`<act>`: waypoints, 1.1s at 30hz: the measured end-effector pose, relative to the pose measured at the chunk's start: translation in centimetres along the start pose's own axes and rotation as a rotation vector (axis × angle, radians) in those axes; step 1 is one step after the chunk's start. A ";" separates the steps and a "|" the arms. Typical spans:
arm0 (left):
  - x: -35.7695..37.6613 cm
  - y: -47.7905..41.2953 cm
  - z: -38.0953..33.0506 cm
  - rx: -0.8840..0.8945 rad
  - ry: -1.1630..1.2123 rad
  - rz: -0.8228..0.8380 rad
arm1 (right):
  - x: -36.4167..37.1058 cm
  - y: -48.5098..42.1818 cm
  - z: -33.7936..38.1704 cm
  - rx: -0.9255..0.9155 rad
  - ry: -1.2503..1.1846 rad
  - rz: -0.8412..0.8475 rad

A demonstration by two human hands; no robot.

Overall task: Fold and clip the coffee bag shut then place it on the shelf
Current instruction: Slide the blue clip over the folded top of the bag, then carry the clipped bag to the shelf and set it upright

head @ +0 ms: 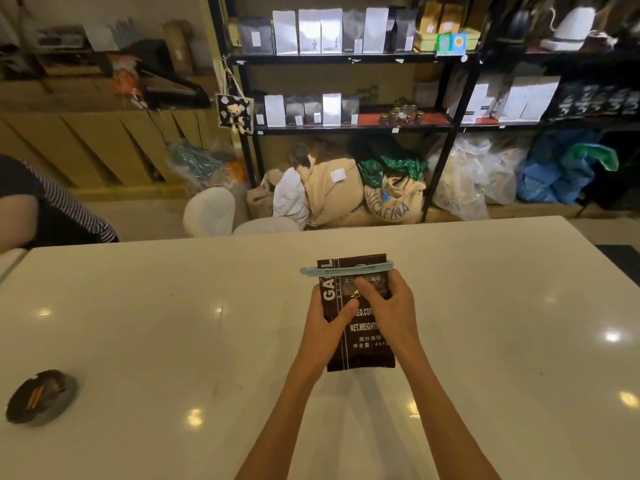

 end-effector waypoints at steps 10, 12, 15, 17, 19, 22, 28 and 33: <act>2.2 -0.5 1.6 0.010 -0.021 0.019 | -2.2 2.1 -2.1 0.072 0.077 0.073; 4.4 -0.2 2.1 0.016 -0.068 0.078 | -4.2 3.5 -3.2 0.108 0.056 -0.085; 9.1 0.6 2.9 -0.030 -0.063 0.240 | -9.3 4.2 -4.1 0.150 0.022 -0.241; 13.0 0.9 3.2 -0.074 -0.068 0.388 | -13.8 4.4 -4.7 0.158 0.002 -0.346; 17.6 1.1 3.7 -0.090 -0.096 0.515 | -18.8 4.5 -5.5 0.173 -0.004 -0.443; 25.2 1.0 5.2 -0.061 -0.122 0.578 | -26.5 4.0 -6.8 0.172 -0.016 -0.444; 40.9 1.8 8.2 0.035 -0.110 0.628 | -41.1 4.0 -8.6 0.139 0.020 -0.342; 51.8 5.3 10.7 -0.032 -0.098 0.791 | -51.5 7.4 -9.4 0.138 0.072 -0.477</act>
Point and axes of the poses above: each hand's wrist, its own y-axis away from the middle knuckle, its own x-axis out of the palm, z = x × y, the point moved 4 cm from there along -y, towards the middle knuckle, and after that the axes turned 5 degrees about y, right-handed, at the moved point
